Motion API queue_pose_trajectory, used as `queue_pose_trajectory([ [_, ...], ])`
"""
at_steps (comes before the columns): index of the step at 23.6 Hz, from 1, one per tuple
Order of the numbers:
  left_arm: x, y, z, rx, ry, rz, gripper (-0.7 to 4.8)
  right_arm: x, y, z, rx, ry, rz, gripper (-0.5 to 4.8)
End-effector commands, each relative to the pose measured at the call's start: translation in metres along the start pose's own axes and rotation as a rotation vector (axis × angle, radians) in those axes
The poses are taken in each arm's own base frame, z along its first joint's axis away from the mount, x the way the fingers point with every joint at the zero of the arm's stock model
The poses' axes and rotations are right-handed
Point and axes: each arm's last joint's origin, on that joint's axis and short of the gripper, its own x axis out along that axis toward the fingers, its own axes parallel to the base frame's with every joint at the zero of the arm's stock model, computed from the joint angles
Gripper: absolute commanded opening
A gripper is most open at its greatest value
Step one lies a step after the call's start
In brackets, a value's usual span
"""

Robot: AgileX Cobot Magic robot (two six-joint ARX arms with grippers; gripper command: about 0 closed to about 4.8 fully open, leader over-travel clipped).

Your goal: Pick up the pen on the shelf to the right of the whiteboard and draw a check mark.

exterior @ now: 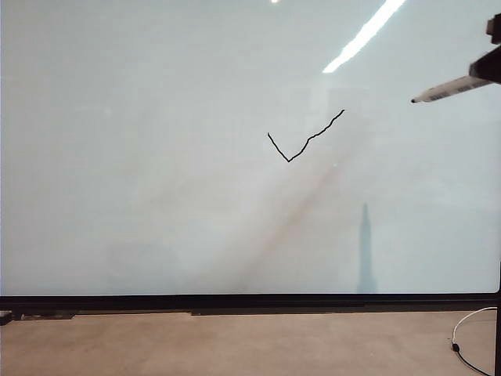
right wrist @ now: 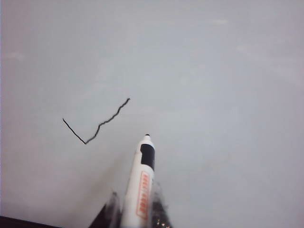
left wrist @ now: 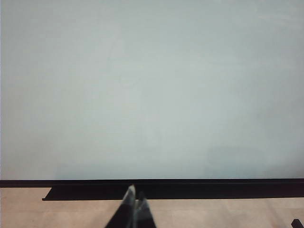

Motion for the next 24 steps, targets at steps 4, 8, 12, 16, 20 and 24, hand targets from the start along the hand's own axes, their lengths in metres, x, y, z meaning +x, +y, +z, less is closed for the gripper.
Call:
queue_pose_trajectory([
  [4,0.000,0.000,0.002,0.004,-0.015,-0.001,-0.04,-0.010,-0.001,-0.002,-0.005,-0.003,-0.033,-0.05],
  [8,0.000,0.000,0.002,0.004,-0.015,0.000,-0.04,-0.014,-0.001,-0.002,-0.006,0.009,-0.049,-0.05],
  [12,0.000,0.000,0.002,0.004,-0.015,0.000,-0.04,-0.018,-0.002,-0.004,-0.011,0.007,-0.058,-0.05],
  [16,0.000,0.000,0.002,0.004,-0.015,-0.001,-0.04,-0.024,-0.002,-0.006,-0.010,0.004,-0.077,-0.05],
  [20,0.000,0.000,0.002,0.004,-0.015,-0.001,-0.04,-0.027,-0.003,-0.007,-0.027,0.019,-0.084,-0.05],
  [24,0.000,0.000,0.002,0.004,-0.015,0.000,-0.04,-0.031,-0.003,-0.007,-0.034,0.029,-0.103,-0.05],
])
